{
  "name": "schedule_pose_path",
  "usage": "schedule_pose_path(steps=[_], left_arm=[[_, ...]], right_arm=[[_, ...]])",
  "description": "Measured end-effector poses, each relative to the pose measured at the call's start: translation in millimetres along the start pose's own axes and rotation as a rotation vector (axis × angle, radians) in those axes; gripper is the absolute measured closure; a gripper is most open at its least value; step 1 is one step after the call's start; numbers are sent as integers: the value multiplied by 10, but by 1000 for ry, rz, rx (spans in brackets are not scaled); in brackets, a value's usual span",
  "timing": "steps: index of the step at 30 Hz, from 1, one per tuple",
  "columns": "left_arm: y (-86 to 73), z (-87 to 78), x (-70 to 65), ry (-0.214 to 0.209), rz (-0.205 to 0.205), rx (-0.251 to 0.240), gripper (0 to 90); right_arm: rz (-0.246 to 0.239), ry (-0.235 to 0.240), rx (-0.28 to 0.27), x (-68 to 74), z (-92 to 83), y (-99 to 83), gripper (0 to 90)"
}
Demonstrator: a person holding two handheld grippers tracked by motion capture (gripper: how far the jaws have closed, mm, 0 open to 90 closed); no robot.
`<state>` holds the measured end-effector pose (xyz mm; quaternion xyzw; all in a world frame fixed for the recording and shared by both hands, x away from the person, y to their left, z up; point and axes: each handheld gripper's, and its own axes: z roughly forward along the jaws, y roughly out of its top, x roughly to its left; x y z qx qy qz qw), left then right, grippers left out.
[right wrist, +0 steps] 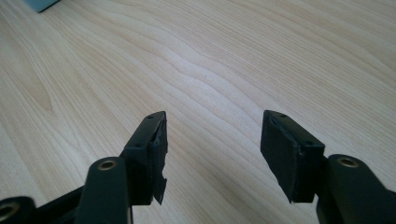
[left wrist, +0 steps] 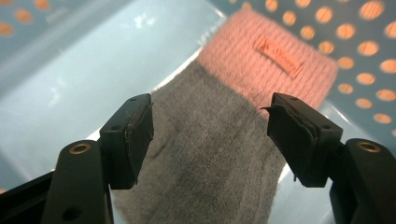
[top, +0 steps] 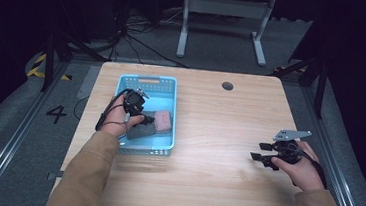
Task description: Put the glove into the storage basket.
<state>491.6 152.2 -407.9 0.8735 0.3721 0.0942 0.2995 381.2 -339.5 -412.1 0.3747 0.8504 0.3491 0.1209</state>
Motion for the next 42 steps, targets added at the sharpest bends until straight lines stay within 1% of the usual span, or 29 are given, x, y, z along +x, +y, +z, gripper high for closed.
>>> schedule_pose_path(steps=[2, 3, 4, 5, 6, 7, 9, 10, 11, 12, 14, 15, 17, 18, 19, 21, 22, 23, 24, 25, 26, 27, 29, 32, 37, 38, 39, 40, 42], left_arm=[[-2, -76, -30, 2, 2, -23, 322], [-2, -76, -30, 2, 2, -23, 323], [-6, -177, -80, -3, 3, -47, 325], [-6, -177, -80, -3, 3, -47, 326], [-13, -280, -144, -17, 6, -68, 328], [-13, -280, -144, -17, 6, -68, 331], [-18, -383, -229, -21, 24, -83, 334], [-28, -479, -330, -26, 42, -96, 334], [-28, -479, -330, -26, 42, -96, 332], [-42, -581, -466, -45, 75, -104, 330], [-63, -656, -607, -59, 102, -111, 330], [-63, -656, -607, -59, 102, -111, 330], [-91, -713, -747, -72, 127, -117, 329], [-117, -754, -860, -89, 146, -124, 328], [-133, -773, -915, -100, 155, -128, 328], [-168, -785, -1022, -118, 168, -137, 325], [-178, -787, -1053, -121, 173, -129, 322], [-178, -787, -1053, -121, 173, -129, 320], [-197, -785, -1101, -120, 186, -125, 320], [-211, -783, -1129, -124, 189, -124, 315], [-247, -770, -1194, -147, 203, -123, 314], [-247, -770, -1194, -147, 203, -123, 313], [-284, -757, -1249, -161, 217, -125, 313], [-364, -691, -1342, -194, 229, -120, 307], [-453, -620, -1393, -211, 231, -119, 306], [-510, -565, -1416, -226, 232, -116, 304], [-510, -565, -1416, -226, 232, -116, 304], [-565, -508, -1432, -223, 239, -126, 308], [-614, -454, -1429, -227, 238, -133, 309]], right_arm=[[-4, 1, 1, -8, 22, 25, 420], [-10, 4, 1, -13, 32, 34, 419], [-11, 7, 1, -13, 45, 48, 419], [-11, 7, 1, -13, 45, 48, 419], [-15, 13, 4, -12, 74, 79, 417], [-15, 13, 4, -12, 74, 79, 417], [-28, 18, 4, -13, 123, 129, 415], [-32, 23, 5, -10, 140, 142, 414], [-32, 23, 5, -10, 140, 142, 414], [-36, 27, 14, -2, 173, 164, 413], [-39, 28, 17, -2, 194, 181, 412], [-39, 28, 17, -2, 194, 181, 412], [-47, 32, 20, 6, 216, 196, 412], [-47, 33, 22, 11, 220, 198, 412], [-52, 31, 22, 15, 224, 202, 412], [-54, 34, 22, 28, 227, 206, 410], [-55, 38, 23, 33, 228, 205, 408], [-55, 38, 23, 33, 228, 205, 408], [-55, 39, 24, 34, 229, 204, 408], [-51, 36, 27, 31, 228, 199, 408], [-53, 37, 25, 27, 229, 191, 408], [-53, 37, 25, 27, 229, 191, 408], [-49, 36, 28, 22, 227, 177, 407], [-46, 36, 32, 13, 228, 152, 406], [-40, 42, 28, 16, 227, 153, 399], [-39, 44, 26, 16, 226, 152, 399], [-39, 44, 26, 16, 226, 152, 399], [-41, 43, 26, 12, 228, 147, 399], [-34, 44, 32, 12, 229, 136, 399]])
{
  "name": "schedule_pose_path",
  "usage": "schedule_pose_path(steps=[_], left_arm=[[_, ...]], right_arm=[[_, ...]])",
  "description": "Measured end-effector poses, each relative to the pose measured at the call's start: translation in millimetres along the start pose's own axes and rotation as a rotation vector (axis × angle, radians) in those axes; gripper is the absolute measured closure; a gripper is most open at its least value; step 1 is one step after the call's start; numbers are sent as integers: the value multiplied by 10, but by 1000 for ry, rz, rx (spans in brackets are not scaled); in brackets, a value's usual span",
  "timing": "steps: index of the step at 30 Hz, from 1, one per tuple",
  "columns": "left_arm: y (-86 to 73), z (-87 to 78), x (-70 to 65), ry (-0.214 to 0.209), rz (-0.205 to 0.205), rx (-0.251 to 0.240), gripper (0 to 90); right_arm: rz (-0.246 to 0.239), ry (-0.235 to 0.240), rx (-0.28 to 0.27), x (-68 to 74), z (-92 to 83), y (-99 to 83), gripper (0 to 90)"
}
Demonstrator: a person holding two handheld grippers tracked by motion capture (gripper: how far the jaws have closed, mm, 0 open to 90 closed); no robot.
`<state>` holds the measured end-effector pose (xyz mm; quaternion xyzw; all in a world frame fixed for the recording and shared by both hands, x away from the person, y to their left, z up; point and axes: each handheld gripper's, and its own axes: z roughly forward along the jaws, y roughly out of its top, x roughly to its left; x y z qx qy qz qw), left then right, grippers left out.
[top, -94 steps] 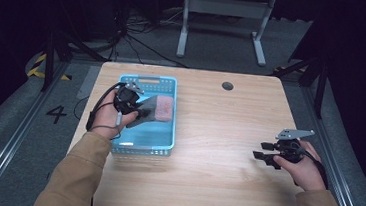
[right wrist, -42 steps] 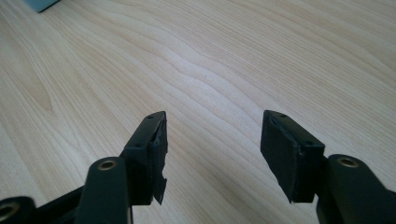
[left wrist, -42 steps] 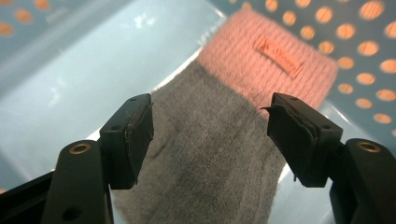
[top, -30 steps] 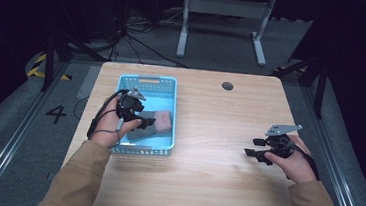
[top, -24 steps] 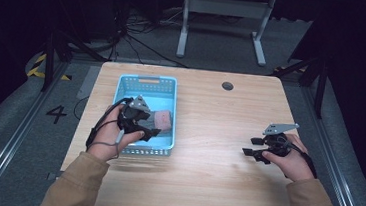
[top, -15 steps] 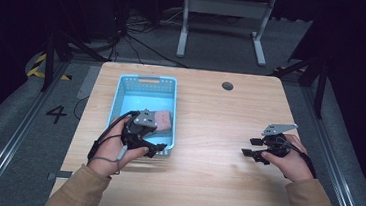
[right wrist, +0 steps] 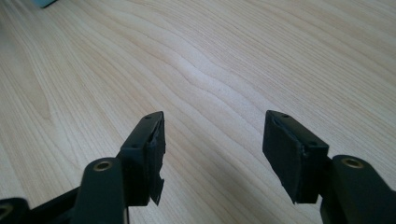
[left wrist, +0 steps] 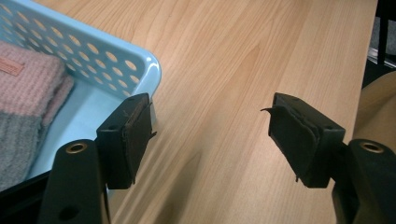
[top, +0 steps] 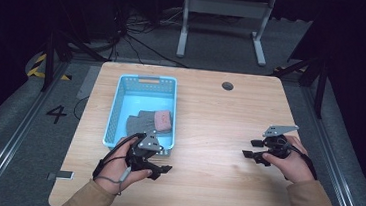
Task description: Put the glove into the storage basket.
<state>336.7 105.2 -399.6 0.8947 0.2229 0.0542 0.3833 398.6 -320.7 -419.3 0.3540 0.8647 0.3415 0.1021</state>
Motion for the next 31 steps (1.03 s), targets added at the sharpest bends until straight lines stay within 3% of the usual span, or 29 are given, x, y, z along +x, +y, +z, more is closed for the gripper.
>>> schedule_pose_path(steps=[7, 11, 12, 16, 20, 23, 31], left_arm=[[-162, 129, -27, -17, -16, -5, 308], [-251, 227, -39, -5, -36, -25, 308], [-313, 292, -39, 3, -64, -22, 307], [-430, 357, -37, 38, -102, -7, 302], [-503, 385, -24, 74, -117, -5, 302], [-519, 410, -18, 95, -105, 5, 301], [-525, 418, 0, 91, -108, 3, 299]], right_arm=[[-2, 1, -6, 0, -6, 0, 399], [0, -1, -1, 2, 2, -13, 399], [2, 1, 2, 13, 7, -27, 397], [5, -5, 1, 1, 16, -47, 397], [6, -4, 17, 0, 90, -71, 397], [0, -3, 29, 4, 130, -76, 397], [9, -34, 14, -24, 166, -97, 399]])
